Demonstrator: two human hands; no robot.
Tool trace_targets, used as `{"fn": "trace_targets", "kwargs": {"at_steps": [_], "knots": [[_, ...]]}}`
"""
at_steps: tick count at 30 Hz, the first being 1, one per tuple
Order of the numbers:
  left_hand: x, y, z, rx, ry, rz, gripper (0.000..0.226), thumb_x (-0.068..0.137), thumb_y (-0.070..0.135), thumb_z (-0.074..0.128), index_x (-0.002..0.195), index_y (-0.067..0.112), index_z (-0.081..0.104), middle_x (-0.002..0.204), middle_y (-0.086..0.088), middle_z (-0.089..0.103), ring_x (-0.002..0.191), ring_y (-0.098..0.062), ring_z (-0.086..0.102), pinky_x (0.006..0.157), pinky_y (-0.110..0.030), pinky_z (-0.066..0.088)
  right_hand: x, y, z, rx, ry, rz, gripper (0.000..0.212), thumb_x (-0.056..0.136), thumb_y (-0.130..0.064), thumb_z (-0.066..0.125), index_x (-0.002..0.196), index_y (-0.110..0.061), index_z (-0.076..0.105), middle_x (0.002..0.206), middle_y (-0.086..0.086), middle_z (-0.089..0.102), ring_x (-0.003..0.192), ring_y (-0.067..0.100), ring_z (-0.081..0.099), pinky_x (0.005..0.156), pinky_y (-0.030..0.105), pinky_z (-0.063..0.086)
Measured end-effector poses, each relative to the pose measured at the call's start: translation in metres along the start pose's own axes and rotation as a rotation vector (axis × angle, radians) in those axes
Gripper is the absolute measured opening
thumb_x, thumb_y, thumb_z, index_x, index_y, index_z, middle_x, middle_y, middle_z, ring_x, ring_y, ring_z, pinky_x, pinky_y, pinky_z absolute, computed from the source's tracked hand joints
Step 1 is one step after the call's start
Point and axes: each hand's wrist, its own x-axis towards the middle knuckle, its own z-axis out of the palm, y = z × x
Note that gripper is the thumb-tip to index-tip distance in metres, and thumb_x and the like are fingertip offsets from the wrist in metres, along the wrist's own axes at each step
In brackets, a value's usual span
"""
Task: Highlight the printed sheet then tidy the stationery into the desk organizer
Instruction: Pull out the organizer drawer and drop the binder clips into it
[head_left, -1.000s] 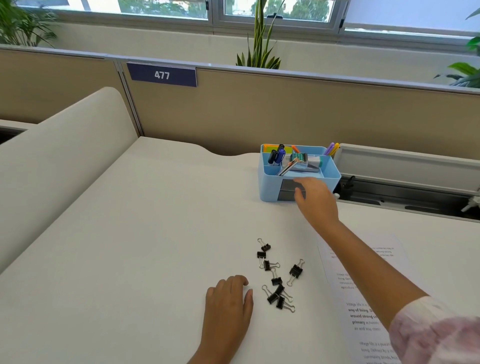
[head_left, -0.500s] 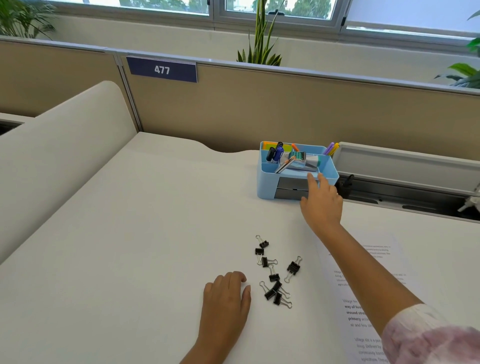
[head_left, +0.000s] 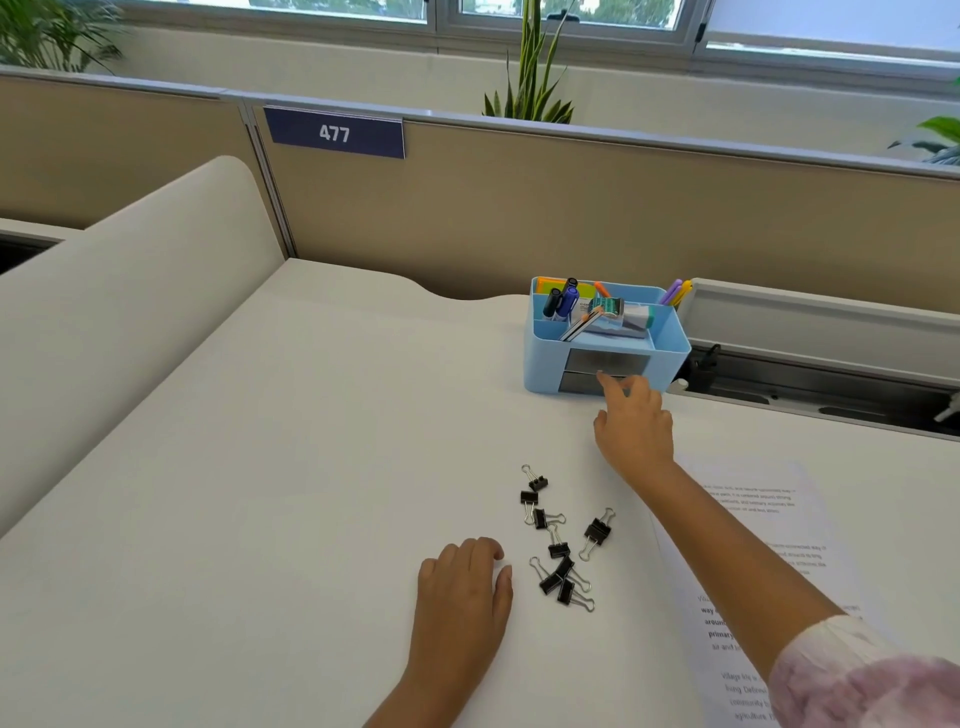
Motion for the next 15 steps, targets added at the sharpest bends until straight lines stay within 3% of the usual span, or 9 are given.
{"fn": "trace_targets", "kwargs": {"at_steps": [11,15], "knots": [[-0.001,-0.001,0.000,0.007,-0.006,0.017,0.006,0.085,0.032,0.038,0.084,0.029,0.043,0.070,0.015,0.052,0.060,-0.009,0.047,0.065,-0.030,0.026,0.008,-0.005,0.002,0.005,-0.103,0.037,0.051,0.093,-0.017,0.046,0.141,-0.021,0.029,0.125,0.013,0.042,0.114,0.030,0.043,0.093,0.042,0.041],[-0.001,0.000,0.000,0.007,-0.023,0.003,0.007,0.085,0.033,0.037,0.083,0.030,0.043,0.070,0.016,0.052,0.060,-0.008,0.046,0.062,-0.024,0.030,0.012,-0.004,-0.004,0.039,-0.130,0.046,0.048,0.093,-0.012,0.045,0.138,-0.021,0.032,0.124,0.014,0.043,0.115,0.031,0.044,0.093,0.045,0.039]]}}
